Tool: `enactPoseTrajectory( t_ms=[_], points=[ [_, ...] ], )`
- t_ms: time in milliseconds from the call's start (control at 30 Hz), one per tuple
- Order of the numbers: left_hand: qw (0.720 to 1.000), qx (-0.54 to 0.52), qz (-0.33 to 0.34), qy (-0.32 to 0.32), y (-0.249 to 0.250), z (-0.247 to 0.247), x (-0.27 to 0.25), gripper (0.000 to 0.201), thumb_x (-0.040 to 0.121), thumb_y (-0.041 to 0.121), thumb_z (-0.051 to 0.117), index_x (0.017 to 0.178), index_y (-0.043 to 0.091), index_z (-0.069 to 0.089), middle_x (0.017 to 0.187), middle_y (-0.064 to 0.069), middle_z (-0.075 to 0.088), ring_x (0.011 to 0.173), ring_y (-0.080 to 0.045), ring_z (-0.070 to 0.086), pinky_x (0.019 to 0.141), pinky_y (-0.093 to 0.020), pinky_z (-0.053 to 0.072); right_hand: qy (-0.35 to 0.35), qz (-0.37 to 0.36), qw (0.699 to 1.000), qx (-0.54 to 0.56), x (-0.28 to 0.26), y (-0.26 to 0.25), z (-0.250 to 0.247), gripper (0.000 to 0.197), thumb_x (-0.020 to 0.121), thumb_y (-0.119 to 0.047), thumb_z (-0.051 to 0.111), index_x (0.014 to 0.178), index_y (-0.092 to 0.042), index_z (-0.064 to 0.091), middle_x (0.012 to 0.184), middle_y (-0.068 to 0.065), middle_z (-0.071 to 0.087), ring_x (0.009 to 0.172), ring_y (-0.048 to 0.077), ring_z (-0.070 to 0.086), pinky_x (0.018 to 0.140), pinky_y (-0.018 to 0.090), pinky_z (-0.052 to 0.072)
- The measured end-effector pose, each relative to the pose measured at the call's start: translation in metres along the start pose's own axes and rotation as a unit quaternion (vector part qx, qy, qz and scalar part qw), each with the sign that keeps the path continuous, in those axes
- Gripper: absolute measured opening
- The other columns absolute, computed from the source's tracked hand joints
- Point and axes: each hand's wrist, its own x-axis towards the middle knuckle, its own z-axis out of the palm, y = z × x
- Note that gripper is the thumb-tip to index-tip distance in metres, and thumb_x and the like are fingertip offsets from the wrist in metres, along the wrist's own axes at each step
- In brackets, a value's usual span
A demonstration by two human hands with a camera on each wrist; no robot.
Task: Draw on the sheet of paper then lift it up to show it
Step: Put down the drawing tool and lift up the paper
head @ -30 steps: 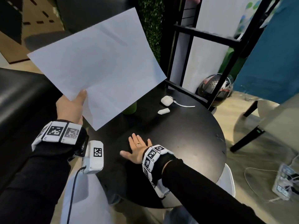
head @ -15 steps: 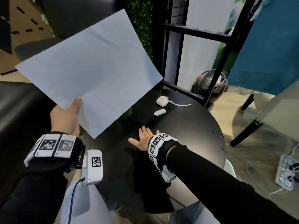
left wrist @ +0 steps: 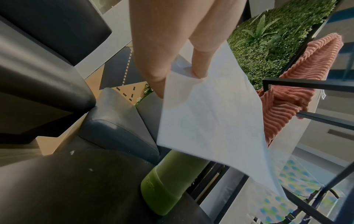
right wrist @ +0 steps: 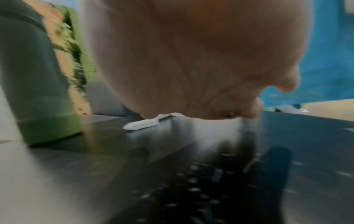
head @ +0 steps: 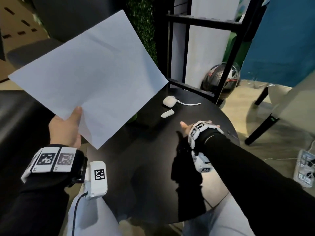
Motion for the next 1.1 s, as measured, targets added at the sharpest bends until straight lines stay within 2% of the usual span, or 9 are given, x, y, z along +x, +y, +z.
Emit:
enactPoseTrajectory(
  t_ms=[100, 233, 300, 467, 533, 700, 900, 1033, 1100],
  points=[
    [1.0, 0.019, 0.003, 0.002, -0.001, 0.005, 0.001, 0.038, 0.094, 0.021, 0.058, 0.129, 0.007, 0.051, 0.101, 0.004, 0.062, 0.089, -0.012, 0.059, 0.079, -0.022, 0.047, 0.029, -0.113, 0.992, 0.055, -0.027, -0.048, 0.007, 0.09, 0.088, -0.069, 0.023, 0.15, -0.008, 0.004, 0.159, 0.011, -0.005, 0.148, 0.024, -0.003, 0.117, 0.053, -0.002],
    [1.0, 0.021, -0.005, 0.0, -0.006, 0.008, 0.007, 0.043, 0.091, 0.028, 0.062, 0.124, 0.003, 0.053, 0.088, 0.001, 0.061, 0.077, -0.015, 0.057, 0.069, -0.028, 0.046, -0.03, -0.193, 0.98, 0.039, -0.036, -0.064, 0.025, 0.08, 0.092, -0.063, 0.02, 0.151, -0.013, 0.001, 0.16, 0.003, -0.009, 0.148, 0.018, -0.007, 0.119, 0.051, -0.002],
    [1.0, 0.014, -0.011, 0.001, -0.004, 0.009, 0.005, 0.045, 0.092, 0.027, 0.061, 0.128, 0.002, 0.051, 0.085, 0.003, 0.058, 0.082, -0.02, 0.057, 0.073, -0.03, 0.044, -0.018, -0.172, 0.984, 0.041, -0.023, -0.03, 0.029, 0.077, 0.092, -0.063, 0.02, 0.151, -0.016, 0.0, 0.16, 0.0, -0.01, 0.148, 0.016, -0.008, 0.117, 0.052, -0.004],
    [0.999, 0.012, -0.031, 0.003, -0.003, 0.013, -0.004, 0.043, 0.093, 0.025, 0.059, 0.13, 0.005, 0.05, 0.117, -0.009, 0.063, 0.101, -0.025, 0.059, 0.079, -0.029, 0.046, 0.036, 0.023, 0.994, 0.104, 0.001, 0.067, 0.02, 0.092, 0.085, -0.071, 0.026, 0.15, -0.008, 0.007, 0.16, 0.01, 0.001, 0.147, 0.025, 0.003, 0.118, 0.053, 0.003],
    [0.999, 0.009, -0.047, -0.002, -0.003, 0.019, -0.005, 0.042, 0.092, 0.028, 0.06, 0.126, 0.005, 0.05, 0.109, -0.004, 0.061, 0.1, -0.022, 0.055, 0.076, -0.027, 0.046, 0.031, 0.016, 0.993, 0.11, -0.011, 0.071, 0.02, 0.09, 0.087, -0.07, 0.023, 0.15, -0.008, 0.002, 0.16, 0.009, -0.006, 0.148, 0.023, -0.004, 0.118, 0.052, 0.0],
    [0.998, 0.063, -0.017, -0.003, -0.007, 0.022, 0.001, 0.088, 0.067, 0.061, 0.069, 0.131, 0.005, 0.049, 0.127, -0.009, 0.057, 0.116, -0.03, 0.055, 0.099, -0.044, 0.045, -0.023, -0.321, 0.947, -0.009, -0.1, 0.009, 0.046, 0.079, 0.092, -0.062, 0.023, 0.15, -0.016, -0.006, 0.159, -0.001, -0.016, 0.147, 0.014, -0.013, 0.117, 0.049, -0.006],
    [0.999, 0.045, -0.01, 0.015, 0.003, 0.015, -0.011, 0.044, 0.091, 0.026, 0.061, 0.127, 0.003, 0.053, 0.118, -0.006, 0.06, 0.101, -0.021, 0.058, 0.084, -0.028, 0.044, -0.07, -0.494, 0.857, -0.131, -0.143, -0.02, 0.082, 0.075, 0.094, -0.058, 0.027, 0.151, -0.019, -0.001, 0.159, -0.004, -0.011, 0.147, 0.011, -0.01, 0.119, 0.044, -0.006],
    [1.0, 0.021, 0.006, 0.016, 0.014, -0.001, -0.015, 0.039, 0.096, 0.018, 0.054, 0.132, 0.004, 0.05, 0.119, -0.001, 0.057, 0.101, -0.014, 0.054, 0.082, -0.019, 0.04, -0.006, -0.336, 0.936, -0.108, -0.087, 0.049, 0.06, 0.102, 0.069, -0.083, 0.001, 0.151, -0.022, -0.003, 0.16, -0.004, -0.01, 0.147, 0.013, -0.007, 0.117, 0.045, -0.001],
    [1.0, 0.012, 0.007, 0.002, 0.017, -0.008, -0.015, 0.039, 0.096, 0.019, 0.053, 0.133, 0.004, 0.049, 0.118, 0.001, 0.055, 0.102, -0.013, 0.053, 0.081, -0.018, 0.039, -0.001, -0.188, 0.978, -0.087, -0.07, 0.079, 0.045, 0.098, 0.076, -0.08, 0.002, 0.151, -0.017, -0.006, 0.159, -0.001, -0.015, 0.147, 0.014, -0.01, 0.118, 0.048, -0.002]
  ],
)
